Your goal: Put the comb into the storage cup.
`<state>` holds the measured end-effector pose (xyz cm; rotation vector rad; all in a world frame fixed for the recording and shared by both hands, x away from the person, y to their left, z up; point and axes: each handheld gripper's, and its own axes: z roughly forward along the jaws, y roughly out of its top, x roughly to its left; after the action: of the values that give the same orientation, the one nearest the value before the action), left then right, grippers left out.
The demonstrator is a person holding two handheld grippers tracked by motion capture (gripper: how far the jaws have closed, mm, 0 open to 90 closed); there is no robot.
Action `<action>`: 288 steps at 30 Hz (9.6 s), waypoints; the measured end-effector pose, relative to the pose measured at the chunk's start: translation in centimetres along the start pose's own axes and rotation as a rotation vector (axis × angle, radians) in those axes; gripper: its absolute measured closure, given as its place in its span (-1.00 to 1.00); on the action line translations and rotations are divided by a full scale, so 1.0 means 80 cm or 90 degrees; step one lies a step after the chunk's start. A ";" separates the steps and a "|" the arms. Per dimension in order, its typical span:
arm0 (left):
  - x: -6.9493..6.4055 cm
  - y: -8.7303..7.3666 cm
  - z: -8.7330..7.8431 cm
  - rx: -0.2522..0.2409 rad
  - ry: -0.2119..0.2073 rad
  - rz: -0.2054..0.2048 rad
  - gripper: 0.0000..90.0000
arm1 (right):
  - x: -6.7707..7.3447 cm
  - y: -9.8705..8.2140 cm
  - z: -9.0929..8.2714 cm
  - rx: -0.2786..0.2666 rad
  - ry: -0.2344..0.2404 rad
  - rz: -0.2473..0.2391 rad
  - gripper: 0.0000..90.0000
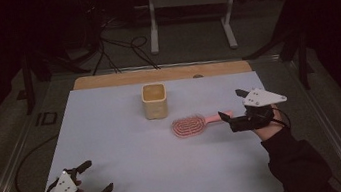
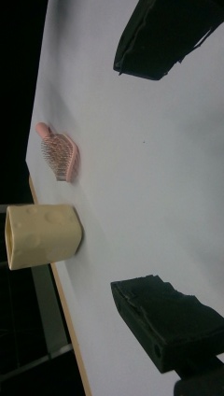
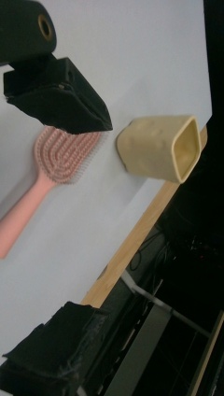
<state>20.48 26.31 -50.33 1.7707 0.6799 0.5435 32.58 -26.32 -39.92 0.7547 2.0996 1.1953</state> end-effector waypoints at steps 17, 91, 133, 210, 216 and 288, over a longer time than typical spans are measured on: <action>0.000 0.000 0.000 -0.001 0.000 0.000 -1.00 | -0.043 -0.008 0.054 0.052 0.008 0.051 -0.78; 0.000 -0.002 0.001 0.002 -0.010 -0.003 -1.00 | -0.059 -0.087 0.148 0.335 0.024 0.045 1.00; 0.001 -0.001 0.001 0.003 -0.011 -0.002 -1.00 | -0.017 -0.115 0.069 0.356 0.048 0.037 1.00; -0.001 -0.001 0.001 0.004 -0.015 0.000 -1.00 | 0.041 -0.076 0.000 0.299 0.076 0.076 0.90; 0.000 -0.001 0.001 0.003 -0.014 -0.002 -1.00 | 0.044 -0.060 0.003 0.297 0.074 0.102 0.35; -0.002 0.000 -0.002 -0.001 -0.020 -0.002 -1.00 | 0.085 -0.045 0.137 0.601 0.040 0.170 0.47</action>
<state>20.27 26.32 -50.29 1.7730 0.6599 0.5129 35.51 -17.03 -49.09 1.4423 2.6544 0.2604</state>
